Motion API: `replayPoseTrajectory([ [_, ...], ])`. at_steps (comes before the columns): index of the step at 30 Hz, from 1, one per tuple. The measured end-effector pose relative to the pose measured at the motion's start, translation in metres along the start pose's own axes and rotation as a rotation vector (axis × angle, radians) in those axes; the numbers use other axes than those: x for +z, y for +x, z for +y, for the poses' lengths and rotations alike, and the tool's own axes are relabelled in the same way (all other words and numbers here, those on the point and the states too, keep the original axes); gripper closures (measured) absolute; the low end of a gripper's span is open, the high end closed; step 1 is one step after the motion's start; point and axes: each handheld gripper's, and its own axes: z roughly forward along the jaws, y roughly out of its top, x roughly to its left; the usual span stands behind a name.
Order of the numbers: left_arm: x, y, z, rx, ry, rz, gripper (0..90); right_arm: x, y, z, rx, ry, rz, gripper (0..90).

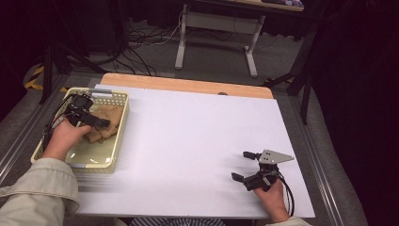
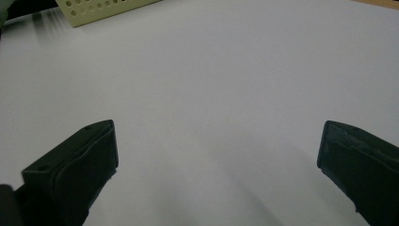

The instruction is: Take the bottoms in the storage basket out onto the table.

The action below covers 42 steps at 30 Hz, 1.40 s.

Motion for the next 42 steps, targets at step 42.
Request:
replayPoseTrajectory([
  [42,0.025,-0.003,0.005,-0.016,0.114,0.036,8.8,0.002,0.002,0.001,-0.019,0.0,0.046,0.0],
])
